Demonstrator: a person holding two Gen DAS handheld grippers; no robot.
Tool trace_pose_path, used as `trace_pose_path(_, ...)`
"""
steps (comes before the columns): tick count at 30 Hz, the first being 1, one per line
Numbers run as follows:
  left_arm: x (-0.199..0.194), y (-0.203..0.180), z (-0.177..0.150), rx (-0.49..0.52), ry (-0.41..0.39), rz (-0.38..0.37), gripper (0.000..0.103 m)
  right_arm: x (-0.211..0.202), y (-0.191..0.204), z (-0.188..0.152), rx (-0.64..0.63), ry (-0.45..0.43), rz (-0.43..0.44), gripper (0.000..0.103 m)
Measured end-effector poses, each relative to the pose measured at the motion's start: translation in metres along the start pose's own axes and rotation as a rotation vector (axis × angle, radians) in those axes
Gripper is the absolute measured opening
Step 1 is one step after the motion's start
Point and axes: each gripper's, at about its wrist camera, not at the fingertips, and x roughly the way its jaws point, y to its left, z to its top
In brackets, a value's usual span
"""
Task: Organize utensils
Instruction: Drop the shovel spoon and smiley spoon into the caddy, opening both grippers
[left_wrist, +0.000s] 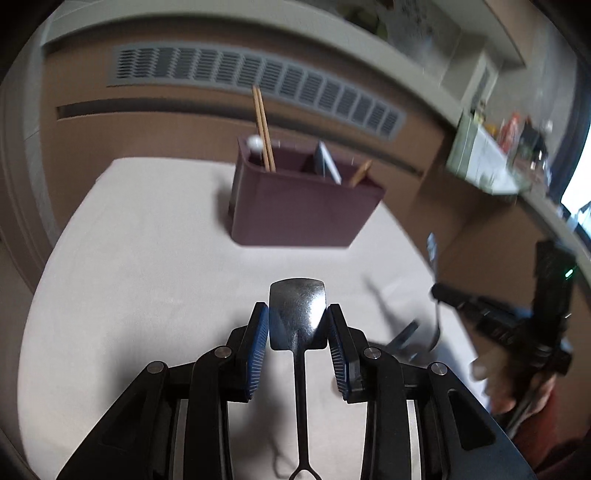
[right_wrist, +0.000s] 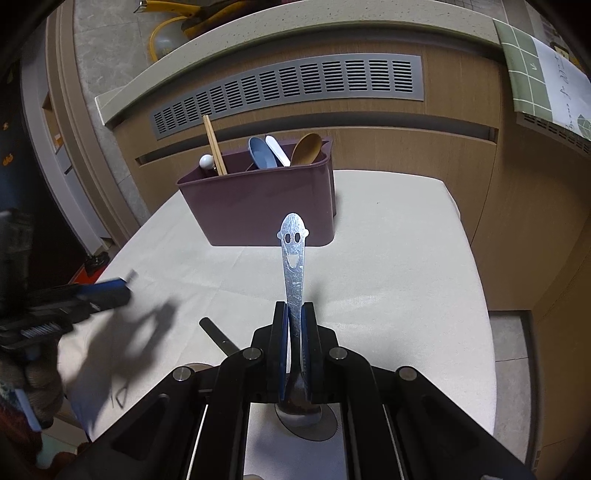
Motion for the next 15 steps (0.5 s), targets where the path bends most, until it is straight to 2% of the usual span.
trace_pose_path(4,-0.006,-0.003,0.005,0.028,-0.038,0.044,0.033,-0.002,0.002,0.002,-0.002,-0.02,-0.002,0.006)
trace_pose_path(8,-0.015,-0.01,0.024,0.035,-0.116,0.035,0.033,-0.009,0.003,0.007,0.019,-0.068,0.011,0.006)
trace_pose_path(10,-0.03,-0.018,0.052,0.052,-0.213,-0.005,0.033,-0.016,0.006,0.017,0.013,-0.109,0.021,0.006)
trace_pose_path(13,-0.057,-0.035,0.104,0.083,-0.433,-0.073,0.033,-0.046,0.018,0.056,-0.054,-0.262,0.022,0.006)
trace_pose_path(15,-0.064,-0.04,0.129,0.077,-0.547,-0.092,0.033,-0.07,0.028,0.09,-0.093,-0.387,0.026,0.006)
